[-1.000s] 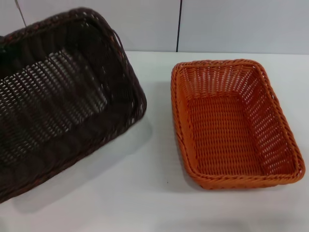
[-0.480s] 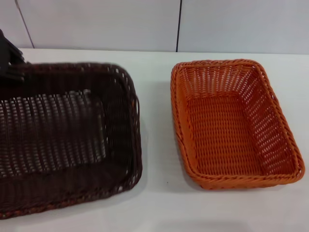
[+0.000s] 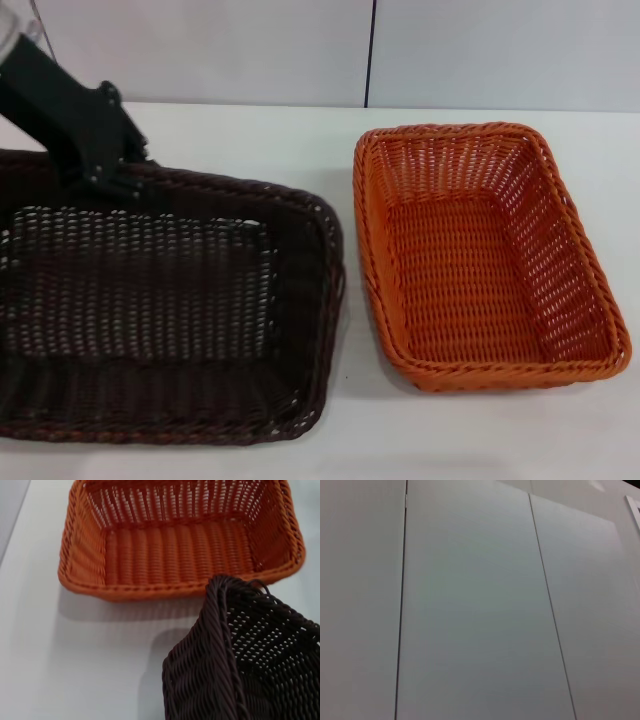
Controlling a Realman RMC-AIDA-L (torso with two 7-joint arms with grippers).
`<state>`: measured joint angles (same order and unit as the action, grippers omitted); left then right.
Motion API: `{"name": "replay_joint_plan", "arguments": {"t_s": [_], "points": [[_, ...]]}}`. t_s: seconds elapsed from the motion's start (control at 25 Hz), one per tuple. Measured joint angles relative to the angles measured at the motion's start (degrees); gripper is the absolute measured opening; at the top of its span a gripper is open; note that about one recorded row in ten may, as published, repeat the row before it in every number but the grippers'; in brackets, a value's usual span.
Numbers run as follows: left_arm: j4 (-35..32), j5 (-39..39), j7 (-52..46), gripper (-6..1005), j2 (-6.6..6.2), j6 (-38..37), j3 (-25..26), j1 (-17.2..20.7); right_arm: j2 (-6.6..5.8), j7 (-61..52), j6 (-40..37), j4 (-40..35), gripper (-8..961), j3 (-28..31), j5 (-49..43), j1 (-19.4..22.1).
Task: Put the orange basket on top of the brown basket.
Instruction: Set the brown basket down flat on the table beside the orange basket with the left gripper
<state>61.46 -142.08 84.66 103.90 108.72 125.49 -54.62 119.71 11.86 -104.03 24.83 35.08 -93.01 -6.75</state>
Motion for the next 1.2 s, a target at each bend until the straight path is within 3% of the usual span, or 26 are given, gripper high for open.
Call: {"name": "replay_joint_plan", "arguments": {"t_s": [0.48, 0.76, 1.08, 1.2], "points": [[-3.43, -0.96, 2.21, 199, 1.87, -6.78, -0.31, -0.05, 0.0, 0.04, -1.26, 0.02, 734, -0.38, 0.07, -0.01], [-1.92, -1.98, 3.98, 199, 4.4, -10.46, -1.04, 1.8, 0.0, 0.07, -1.78, -0.06, 734, -0.89, 0.0, 0.09], [-2.01, -4.26, 4.6, 195, 4.86, -12.43, -1.11, 2.12, 0.0, 0.09, -3.79, 0.02, 734, -2.14, 0.01, 0.6], [-1.45, -5.96, 4.56, 192, 5.7, -12.84, -1.14, 2.16, 0.0, 0.09, -4.09, 0.05, 734, -2.71, 0.12, 0.68]]}}
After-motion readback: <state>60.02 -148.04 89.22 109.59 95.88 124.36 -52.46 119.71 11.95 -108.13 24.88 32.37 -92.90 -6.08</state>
